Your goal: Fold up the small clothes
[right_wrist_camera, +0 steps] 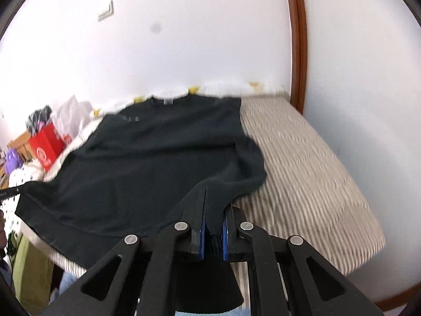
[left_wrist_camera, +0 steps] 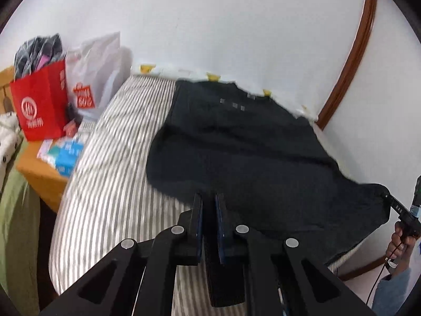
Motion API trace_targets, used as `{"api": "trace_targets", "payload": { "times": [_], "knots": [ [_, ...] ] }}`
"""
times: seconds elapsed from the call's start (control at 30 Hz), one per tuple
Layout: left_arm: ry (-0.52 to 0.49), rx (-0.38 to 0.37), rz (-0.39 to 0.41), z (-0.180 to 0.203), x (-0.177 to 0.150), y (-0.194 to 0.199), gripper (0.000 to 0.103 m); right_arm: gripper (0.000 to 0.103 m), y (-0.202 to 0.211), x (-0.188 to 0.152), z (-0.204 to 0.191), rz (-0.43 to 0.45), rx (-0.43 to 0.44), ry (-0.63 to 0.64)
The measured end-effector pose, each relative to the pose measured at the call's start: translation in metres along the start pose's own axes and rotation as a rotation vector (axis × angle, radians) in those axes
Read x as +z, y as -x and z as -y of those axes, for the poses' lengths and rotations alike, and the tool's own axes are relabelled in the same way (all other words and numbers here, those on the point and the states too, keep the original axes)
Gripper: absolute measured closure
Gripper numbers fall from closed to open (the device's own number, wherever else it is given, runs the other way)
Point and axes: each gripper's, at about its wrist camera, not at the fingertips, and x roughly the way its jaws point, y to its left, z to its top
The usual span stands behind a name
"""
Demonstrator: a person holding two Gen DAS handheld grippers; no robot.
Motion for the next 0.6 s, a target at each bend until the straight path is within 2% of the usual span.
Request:
{"api": "trace_targets", "payload": {
  "times": [0.4,0.6],
  "knots": [
    [0.001,0.057,0.056,0.006,0.116,-0.068,0.094,0.094,-0.07,0.113,0.003,0.035,0.022,-0.086],
    [0.018,0.077,0.044,0.004,0.153,-0.112,0.094,0.094,-0.124,0.151,0.002,0.022,0.025,-0.101]
  ]
}}
